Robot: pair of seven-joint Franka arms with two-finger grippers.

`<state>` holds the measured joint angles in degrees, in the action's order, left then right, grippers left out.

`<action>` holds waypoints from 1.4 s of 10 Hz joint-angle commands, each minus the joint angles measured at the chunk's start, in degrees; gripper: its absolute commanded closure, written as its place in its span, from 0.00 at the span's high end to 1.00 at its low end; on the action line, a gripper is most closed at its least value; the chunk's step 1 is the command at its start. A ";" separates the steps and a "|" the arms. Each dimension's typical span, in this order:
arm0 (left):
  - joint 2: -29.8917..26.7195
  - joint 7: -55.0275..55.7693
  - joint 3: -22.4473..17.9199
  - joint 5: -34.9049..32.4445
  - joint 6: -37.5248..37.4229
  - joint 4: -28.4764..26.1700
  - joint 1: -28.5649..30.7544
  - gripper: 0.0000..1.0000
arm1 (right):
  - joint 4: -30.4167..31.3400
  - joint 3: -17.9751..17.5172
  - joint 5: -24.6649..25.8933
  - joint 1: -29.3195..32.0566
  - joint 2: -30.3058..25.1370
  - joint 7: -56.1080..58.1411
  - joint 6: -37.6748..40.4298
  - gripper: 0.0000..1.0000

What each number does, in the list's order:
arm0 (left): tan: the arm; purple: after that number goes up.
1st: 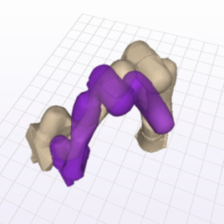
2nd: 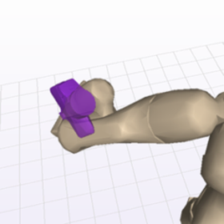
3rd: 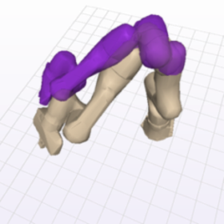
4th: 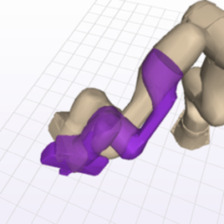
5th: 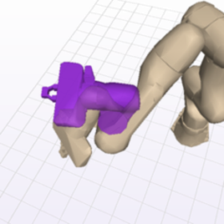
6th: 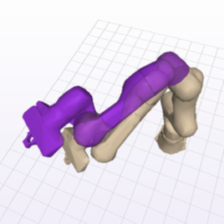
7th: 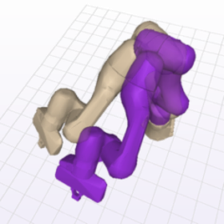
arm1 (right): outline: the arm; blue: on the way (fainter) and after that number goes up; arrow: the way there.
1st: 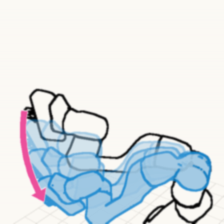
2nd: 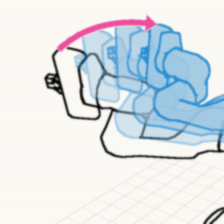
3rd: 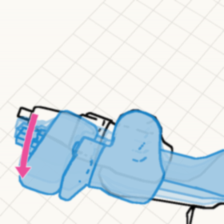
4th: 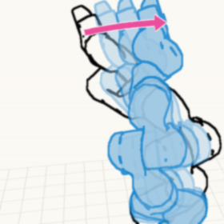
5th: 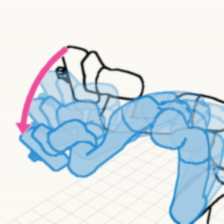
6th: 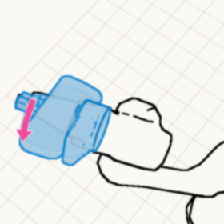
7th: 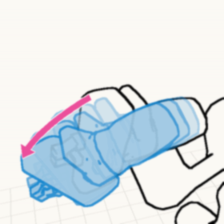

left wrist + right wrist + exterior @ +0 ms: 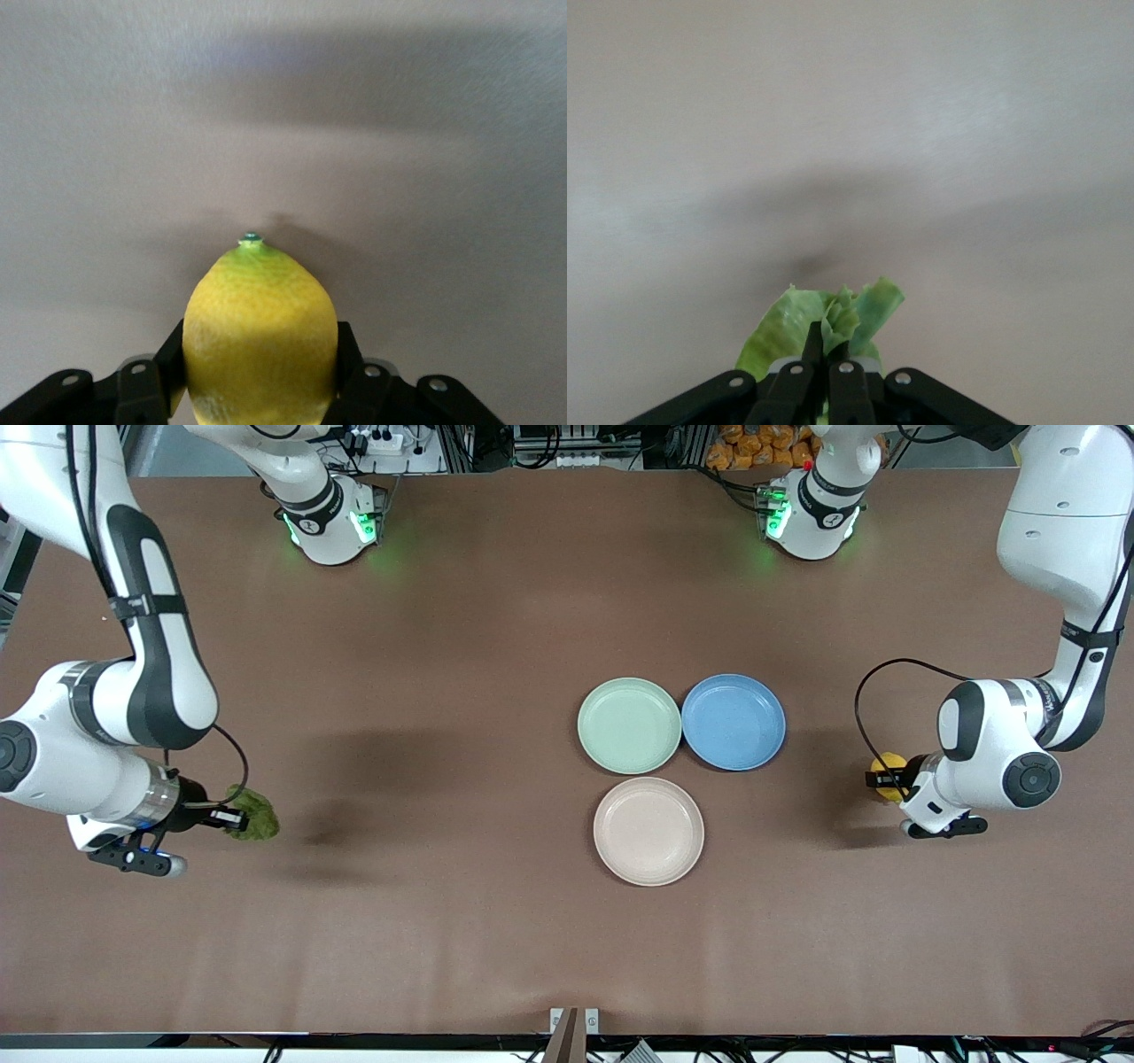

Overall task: Place lemon and lettuce in plates
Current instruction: 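Carry the lettuce to the green plate while the left gripper carries the lemon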

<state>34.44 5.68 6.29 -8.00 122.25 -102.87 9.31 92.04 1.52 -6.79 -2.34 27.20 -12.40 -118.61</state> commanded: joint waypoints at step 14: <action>5.37 32.88 9.18 8.62 13.09 14.10 -17.82 0.00 | -13.47 -5.74 8.70 -43.35 18.58 -78.63 -20.34 0.00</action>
<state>37.57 35.61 16.16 -0.05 133.19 -90.77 -6.03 81.79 -4.59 -0.91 -44.20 43.49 -86.52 -138.93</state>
